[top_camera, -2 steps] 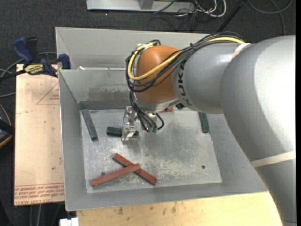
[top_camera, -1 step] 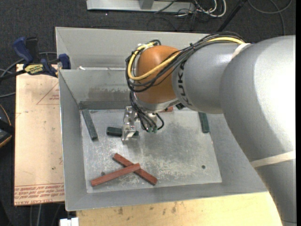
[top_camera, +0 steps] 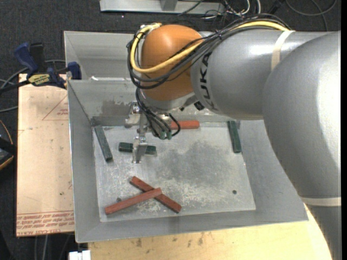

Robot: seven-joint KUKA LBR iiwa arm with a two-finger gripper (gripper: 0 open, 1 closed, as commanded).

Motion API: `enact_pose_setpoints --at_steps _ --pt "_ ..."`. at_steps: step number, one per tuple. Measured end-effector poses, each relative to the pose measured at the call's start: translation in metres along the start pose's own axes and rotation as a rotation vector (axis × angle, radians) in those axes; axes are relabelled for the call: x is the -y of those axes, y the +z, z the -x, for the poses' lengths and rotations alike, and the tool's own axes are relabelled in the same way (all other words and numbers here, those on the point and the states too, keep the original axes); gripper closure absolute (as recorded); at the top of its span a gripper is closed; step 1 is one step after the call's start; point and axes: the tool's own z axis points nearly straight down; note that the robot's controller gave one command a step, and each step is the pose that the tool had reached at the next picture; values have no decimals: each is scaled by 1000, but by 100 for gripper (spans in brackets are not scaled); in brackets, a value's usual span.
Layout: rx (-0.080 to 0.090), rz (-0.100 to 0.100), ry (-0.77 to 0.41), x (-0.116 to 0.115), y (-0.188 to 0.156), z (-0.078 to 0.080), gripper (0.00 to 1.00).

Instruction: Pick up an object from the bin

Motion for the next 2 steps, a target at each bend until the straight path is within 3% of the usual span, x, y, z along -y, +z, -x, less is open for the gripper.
enact_pose_setpoints --at_steps 1,2 --pt "7 3 -9 -16 -28 3 0" --pt "23 8 21 6 84 11 100"
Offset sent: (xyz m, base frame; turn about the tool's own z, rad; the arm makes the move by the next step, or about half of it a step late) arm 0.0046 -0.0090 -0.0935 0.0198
